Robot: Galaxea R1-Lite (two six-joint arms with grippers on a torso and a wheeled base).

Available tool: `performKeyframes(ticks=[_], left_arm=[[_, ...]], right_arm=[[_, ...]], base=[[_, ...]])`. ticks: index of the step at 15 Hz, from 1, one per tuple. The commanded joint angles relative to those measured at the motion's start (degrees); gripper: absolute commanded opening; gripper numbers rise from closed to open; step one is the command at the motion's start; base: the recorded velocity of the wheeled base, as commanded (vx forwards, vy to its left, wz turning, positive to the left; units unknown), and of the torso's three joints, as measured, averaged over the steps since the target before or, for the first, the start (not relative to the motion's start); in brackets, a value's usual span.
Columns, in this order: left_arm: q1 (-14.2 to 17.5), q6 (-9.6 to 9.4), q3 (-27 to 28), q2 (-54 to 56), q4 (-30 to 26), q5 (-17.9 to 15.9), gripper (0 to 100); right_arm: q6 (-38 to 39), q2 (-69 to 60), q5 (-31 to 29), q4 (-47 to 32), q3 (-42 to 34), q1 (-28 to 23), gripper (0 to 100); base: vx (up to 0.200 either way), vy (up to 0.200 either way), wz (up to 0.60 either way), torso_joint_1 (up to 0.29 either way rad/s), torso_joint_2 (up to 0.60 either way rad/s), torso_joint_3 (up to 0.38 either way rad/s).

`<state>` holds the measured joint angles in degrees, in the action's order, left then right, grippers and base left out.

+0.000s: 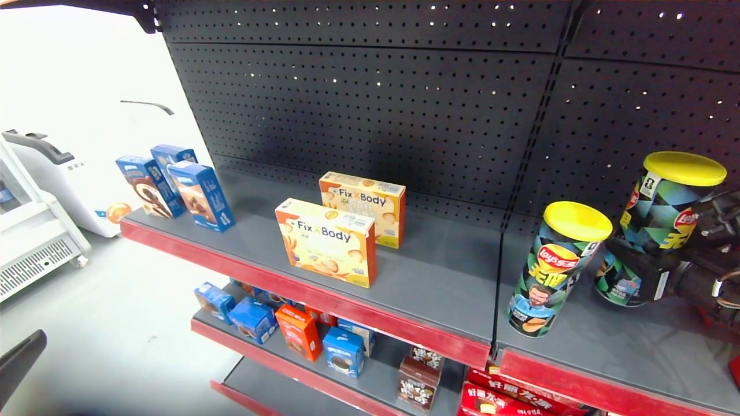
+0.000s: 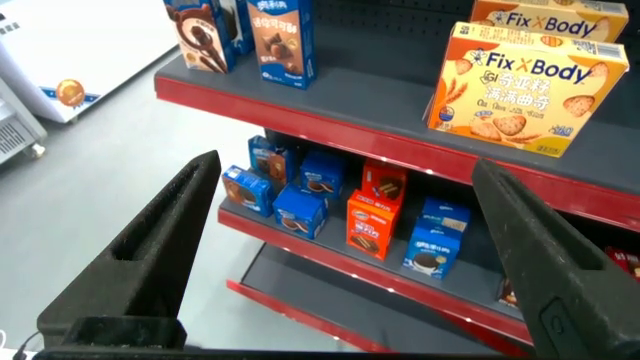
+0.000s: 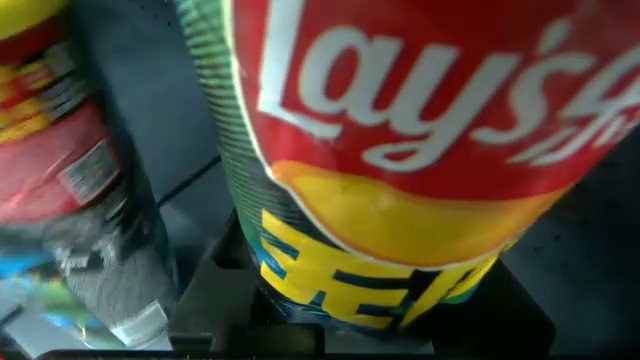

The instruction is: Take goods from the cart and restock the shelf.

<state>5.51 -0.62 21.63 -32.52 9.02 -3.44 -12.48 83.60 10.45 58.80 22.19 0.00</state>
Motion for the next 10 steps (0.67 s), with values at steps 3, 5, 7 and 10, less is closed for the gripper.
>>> performKeyframes(ticks=[3,5,7,10], left_arm=[[0.0,0.01,-2.1,1.8,0.0,-0.1,100],[-0.1,0.01,-3.2,2.5,0.0,-0.2,100],[-0.1,0.01,-3.6,3.0,0.0,-0.3,100],[-0.1,0.01,-3.4,3.0,0.0,-0.2,100]], right_arm=[[0.4,1.5,0.4,-1.8,0.7,-3.3,0],[0.4,2.8,1.2,-1.8,0.8,-3.7,0],[0.5,4.4,2.2,-1.8,0.9,-2.4,0],[0.5,5.3,2.2,-1.9,1.2,1.1,0]], base=[[0.000,0.000,0.00,0.000,0.00,0.000],[0.000,0.000,0.00,0.000,0.00,0.000],[0.000,0.000,0.00,0.000,0.00,0.000],[0.000,0.000,0.00,0.000,0.00,0.000]])
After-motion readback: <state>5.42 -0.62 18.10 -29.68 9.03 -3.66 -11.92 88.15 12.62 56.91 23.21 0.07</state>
